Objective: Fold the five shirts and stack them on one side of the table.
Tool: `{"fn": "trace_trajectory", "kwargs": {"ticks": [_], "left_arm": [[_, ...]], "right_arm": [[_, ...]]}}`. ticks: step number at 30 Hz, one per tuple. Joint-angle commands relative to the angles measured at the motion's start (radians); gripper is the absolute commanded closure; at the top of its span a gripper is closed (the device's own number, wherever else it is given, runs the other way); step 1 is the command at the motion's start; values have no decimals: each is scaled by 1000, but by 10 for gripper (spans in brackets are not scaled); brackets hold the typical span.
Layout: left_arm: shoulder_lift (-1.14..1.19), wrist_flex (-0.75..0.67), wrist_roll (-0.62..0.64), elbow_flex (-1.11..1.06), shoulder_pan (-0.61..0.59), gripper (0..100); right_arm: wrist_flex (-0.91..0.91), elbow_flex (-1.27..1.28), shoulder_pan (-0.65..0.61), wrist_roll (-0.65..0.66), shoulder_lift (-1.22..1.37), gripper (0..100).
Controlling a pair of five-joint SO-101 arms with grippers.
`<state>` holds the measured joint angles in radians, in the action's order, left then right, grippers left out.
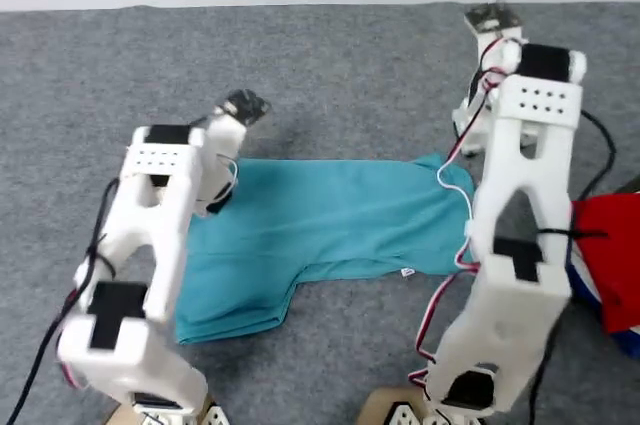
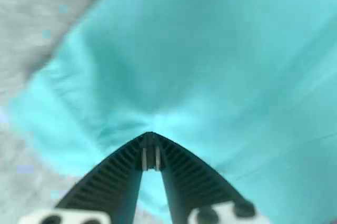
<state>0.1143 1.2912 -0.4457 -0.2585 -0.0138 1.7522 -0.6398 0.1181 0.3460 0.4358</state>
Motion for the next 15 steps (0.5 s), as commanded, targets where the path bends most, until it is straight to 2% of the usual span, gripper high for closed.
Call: {"fn": "trace_trajectory", "kwargs": {"ticks": [1, 7, 11, 15], "left_arm": [[-196, 68, 86, 27, -5, 998], [-356, 204, 270, 27, -74, 998], [-407, 311, 362, 27, -152, 998], [-443, 394, 394, 28, -195, 998]], "right_arm": [[41, 201, -5, -11, -203, 768], [38, 555, -5, -9, -398, 869], [18, 729, -5, -15, -450, 876], [-96, 852, 13, -15, -450, 848]]}}
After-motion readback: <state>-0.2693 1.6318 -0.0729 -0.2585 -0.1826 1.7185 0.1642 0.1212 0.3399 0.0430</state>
